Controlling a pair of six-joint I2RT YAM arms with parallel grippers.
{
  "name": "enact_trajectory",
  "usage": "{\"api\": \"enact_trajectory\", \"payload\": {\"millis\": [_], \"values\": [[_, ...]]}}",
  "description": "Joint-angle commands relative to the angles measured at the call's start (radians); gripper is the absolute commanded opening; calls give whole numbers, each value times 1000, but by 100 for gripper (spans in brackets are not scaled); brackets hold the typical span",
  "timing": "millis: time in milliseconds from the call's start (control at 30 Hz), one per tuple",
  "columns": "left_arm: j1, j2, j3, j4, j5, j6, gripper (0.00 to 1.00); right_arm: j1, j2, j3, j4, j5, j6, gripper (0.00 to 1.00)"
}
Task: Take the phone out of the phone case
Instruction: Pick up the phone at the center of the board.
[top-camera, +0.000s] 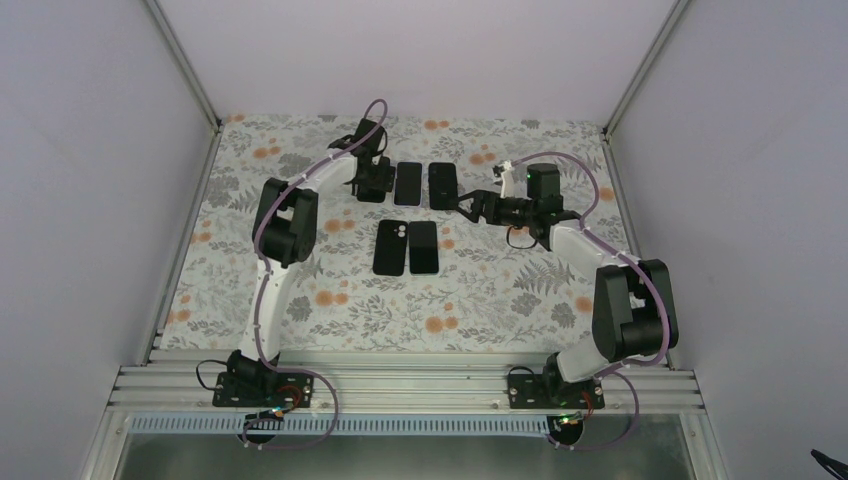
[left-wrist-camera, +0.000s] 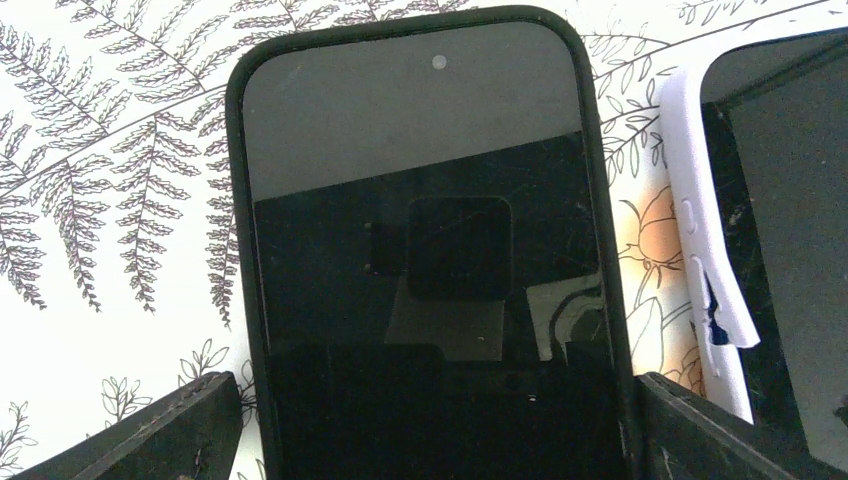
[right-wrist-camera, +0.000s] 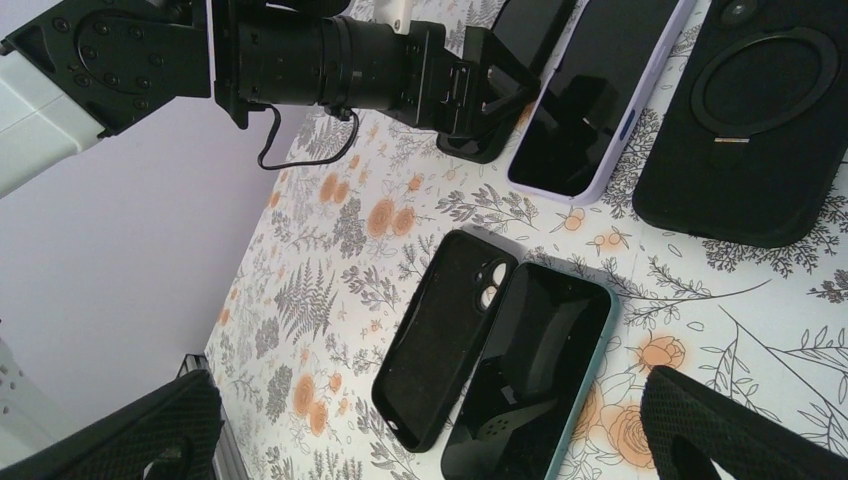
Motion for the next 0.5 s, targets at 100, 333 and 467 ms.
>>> {"api": "enact_trajectory", "payload": {"millis": [100, 333, 467], "values": [[-2, 50, 9, -11, -4, -9, 84, -12, -4, 3, 10, -20, -6, 99], [7, -15, -15, 22, 25, -9, 57, -13, -16, 33, -1, -11, -29, 99], [14, -94, -62, 70, 15, -21, 51, -13, 4, 79, -16, -11, -29, 100]]}}
